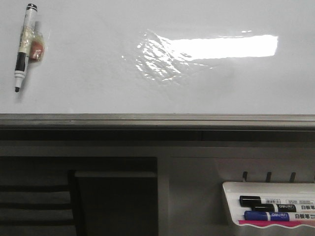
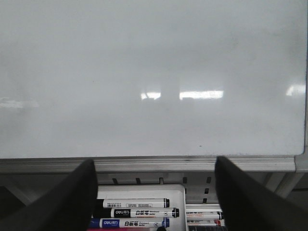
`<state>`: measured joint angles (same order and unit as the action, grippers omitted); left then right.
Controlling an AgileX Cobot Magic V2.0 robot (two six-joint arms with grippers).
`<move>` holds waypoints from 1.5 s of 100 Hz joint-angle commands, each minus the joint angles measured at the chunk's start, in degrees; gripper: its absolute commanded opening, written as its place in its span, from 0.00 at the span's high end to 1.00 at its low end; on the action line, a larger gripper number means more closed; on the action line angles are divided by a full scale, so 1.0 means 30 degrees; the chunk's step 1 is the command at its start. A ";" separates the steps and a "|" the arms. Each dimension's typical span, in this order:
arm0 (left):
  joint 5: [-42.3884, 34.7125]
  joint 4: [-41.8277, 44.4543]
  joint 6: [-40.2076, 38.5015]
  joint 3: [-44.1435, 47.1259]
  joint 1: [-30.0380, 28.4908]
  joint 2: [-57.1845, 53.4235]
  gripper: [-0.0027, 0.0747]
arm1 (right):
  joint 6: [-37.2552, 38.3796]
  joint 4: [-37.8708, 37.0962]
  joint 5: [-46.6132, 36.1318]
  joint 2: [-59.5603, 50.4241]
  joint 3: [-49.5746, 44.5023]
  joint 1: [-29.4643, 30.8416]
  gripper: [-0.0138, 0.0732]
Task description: Write number 7 on whiteboard
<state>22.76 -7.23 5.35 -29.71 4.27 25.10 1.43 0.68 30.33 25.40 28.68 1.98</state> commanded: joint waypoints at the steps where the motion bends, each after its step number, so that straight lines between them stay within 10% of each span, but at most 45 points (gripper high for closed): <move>1: -0.1494 -0.0119 0.0014 -0.0505 -0.0053 0.0257 0.19 | -0.0144 -0.0008 -0.1533 0.0304 0.0686 0.0079 0.30; 150: -0.5277 -0.2325 0.1007 -0.5750 0.4737 1.5649 0.56 | -0.0100 0.1473 -0.1620 0.0304 0.0577 0.0079 0.30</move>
<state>10.57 -13.49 8.37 -43.85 17.95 70.81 1.43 5.10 30.24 25.40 28.68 1.98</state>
